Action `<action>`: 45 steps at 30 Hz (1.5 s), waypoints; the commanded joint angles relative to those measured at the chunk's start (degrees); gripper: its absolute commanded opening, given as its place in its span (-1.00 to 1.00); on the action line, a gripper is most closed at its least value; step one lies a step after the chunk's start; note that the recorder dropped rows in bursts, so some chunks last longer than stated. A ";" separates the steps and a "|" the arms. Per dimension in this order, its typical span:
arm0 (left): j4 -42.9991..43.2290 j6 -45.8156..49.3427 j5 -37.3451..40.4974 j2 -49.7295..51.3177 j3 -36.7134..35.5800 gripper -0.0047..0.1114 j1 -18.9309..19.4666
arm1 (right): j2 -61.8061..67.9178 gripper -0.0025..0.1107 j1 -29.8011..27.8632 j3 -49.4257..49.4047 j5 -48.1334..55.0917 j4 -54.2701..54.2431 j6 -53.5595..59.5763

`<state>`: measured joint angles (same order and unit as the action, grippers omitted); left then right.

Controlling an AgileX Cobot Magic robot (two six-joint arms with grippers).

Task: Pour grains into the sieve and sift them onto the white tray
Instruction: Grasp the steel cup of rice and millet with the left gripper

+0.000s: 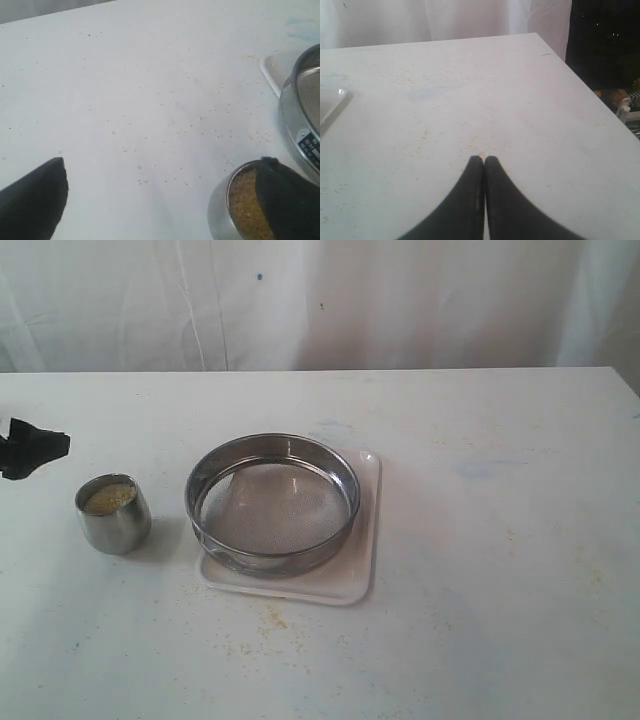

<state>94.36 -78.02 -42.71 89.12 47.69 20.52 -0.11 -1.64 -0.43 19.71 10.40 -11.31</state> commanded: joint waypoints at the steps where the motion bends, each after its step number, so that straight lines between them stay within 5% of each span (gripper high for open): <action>1: -0.08 -1.69 -2.62 0.01 0.31 0.89 -0.06 | 0.11 -0.96 -0.23 0.43 -0.49 0.42 -0.03; 8: -7.15 -1.15 -12.47 0.01 0.31 0.89 -0.17 | 0.11 -0.96 -0.23 0.43 -0.49 0.42 -0.03; 11: 0.24 19.50 -16.02 2.98 -0.35 0.89 -2.14 | 0.11 -0.96 -0.23 0.43 -0.49 0.42 -0.03; 14: -3.59 28.66 -18.19 6.27 -2.20 0.89 -2.98 | 0.11 -0.96 -0.23 0.43 -0.49 0.42 -0.03; 45: -15.44 51.51 -18.98 21.34 -2.27 0.89 -2.98 | 0.11 -0.96 -0.23 0.43 -0.49 0.42 -0.03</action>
<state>80.75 -28.07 -61.55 109.56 45.47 17.80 -0.11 -1.64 -0.43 19.71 10.40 -11.31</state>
